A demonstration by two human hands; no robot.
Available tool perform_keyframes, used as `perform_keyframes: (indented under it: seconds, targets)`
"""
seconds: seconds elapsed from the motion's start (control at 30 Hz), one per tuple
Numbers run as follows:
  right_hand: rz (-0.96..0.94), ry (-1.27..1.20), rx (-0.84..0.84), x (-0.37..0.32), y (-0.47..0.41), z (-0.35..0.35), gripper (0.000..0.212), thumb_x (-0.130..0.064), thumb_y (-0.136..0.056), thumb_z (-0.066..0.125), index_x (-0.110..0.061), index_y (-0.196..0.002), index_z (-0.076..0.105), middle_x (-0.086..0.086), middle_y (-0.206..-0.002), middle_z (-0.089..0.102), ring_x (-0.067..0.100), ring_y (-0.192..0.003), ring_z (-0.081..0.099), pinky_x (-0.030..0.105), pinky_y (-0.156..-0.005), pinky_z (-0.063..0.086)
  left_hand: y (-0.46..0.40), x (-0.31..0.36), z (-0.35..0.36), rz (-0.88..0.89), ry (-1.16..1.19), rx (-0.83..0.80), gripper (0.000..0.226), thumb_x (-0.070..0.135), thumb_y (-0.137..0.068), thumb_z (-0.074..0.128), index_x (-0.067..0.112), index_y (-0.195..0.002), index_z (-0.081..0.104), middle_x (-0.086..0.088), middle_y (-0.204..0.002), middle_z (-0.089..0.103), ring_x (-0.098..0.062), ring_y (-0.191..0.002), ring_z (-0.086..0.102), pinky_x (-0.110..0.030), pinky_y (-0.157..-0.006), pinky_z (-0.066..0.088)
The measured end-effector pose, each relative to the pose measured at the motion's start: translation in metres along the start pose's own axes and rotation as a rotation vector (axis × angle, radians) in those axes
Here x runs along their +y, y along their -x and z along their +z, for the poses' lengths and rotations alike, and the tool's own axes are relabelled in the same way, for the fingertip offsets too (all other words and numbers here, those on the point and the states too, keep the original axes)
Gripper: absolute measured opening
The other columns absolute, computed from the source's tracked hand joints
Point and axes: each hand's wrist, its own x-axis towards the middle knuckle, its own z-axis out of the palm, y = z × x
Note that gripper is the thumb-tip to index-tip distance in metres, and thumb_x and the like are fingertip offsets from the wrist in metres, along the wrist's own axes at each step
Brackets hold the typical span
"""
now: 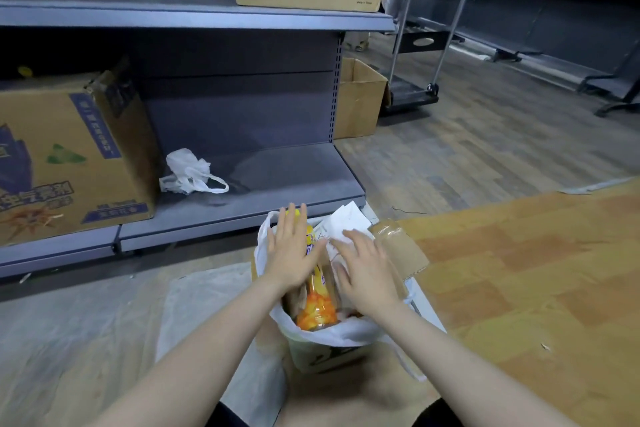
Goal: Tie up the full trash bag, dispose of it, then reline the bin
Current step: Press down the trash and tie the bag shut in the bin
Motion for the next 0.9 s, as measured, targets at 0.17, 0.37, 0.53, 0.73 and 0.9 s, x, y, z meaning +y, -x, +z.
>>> perform_keyframes:
  seconds: [0.17, 0.37, 0.53, 0.73, 0.9]
  targets:
    - [0.466, -0.078, 0.294, 0.041, 0.008, -0.017, 0.037, -0.008, -0.090, 0.042, -0.010, -0.123, 0.056, 0.014, -0.134, 0.050, 0.033, -0.123, 0.047, 0.050, -0.102, 0.034, 0.001, -0.007, 0.016, 0.100, -0.296, -0.063, 0.082, 0.070, -0.068, -0.008, 0.048, -0.147, 0.002, 0.002, -0.159, -0.018, -0.025, -0.145, -0.022, -0.054, -0.115, -0.002]
    - [0.674, -0.281, 0.018, 0.064, 0.011, -0.017, 0.044, -0.022, -0.101, 0.032, -0.005, -0.142, 0.036, 0.017, -0.138, 0.049, 0.034, -0.126, 0.046, 0.037, -0.097, 0.037, 0.009, -0.020, 0.021, 0.032, -0.489, -0.149, 0.057, 0.060, -0.094, 0.027, 0.044, -0.148, 0.015, -0.003, -0.156, -0.028, -0.031, -0.144, -0.023, -0.052, -0.116, -0.003]
    - [0.607, -0.316, 0.077, 0.068, 0.017, -0.028, 0.038, -0.018, -0.100, 0.037, -0.014, -0.135, 0.052, 0.013, -0.113, 0.068, 0.034, -0.104, 0.060, 0.030, -0.073, 0.040, 0.011, -0.012, 0.011, -0.039, -0.403, -0.267, 0.068, 0.065, -0.092, 0.027, 0.039, -0.150, 0.004, -0.004, -0.152, -0.036, -0.029, -0.141, -0.031, -0.054, -0.114, -0.008]
    - [0.630, -0.222, -0.150, 0.072, 0.023, -0.021, 0.032, -0.016, -0.099, 0.040, -0.014, -0.124, 0.061, 0.016, -0.104, 0.070, 0.034, -0.099, 0.062, 0.030, -0.071, 0.040, 0.016, -0.020, -0.007, -0.083, -0.248, -0.204, 0.069, 0.060, -0.095, 0.024, 0.034, -0.151, -0.007, 0.001, -0.157, -0.024, -0.024, -0.145, -0.022, -0.057, -0.113, -0.009]
    - [0.871, -0.833, -0.083, 0.082, 0.028, -0.031, 0.021, -0.013, -0.102, 0.033, -0.010, -0.104, 0.054, 0.005, -0.089, 0.055, 0.024, -0.086, 0.055, 0.024, -0.072, 0.040, 0.020, -0.027, -0.027, -0.098, -0.041, -0.088, 0.068, 0.053, -0.097, 0.029, 0.032, -0.151, -0.007, -0.001, -0.160, -0.012, -0.022, -0.148, -0.009, -0.053, -0.116, -0.004]
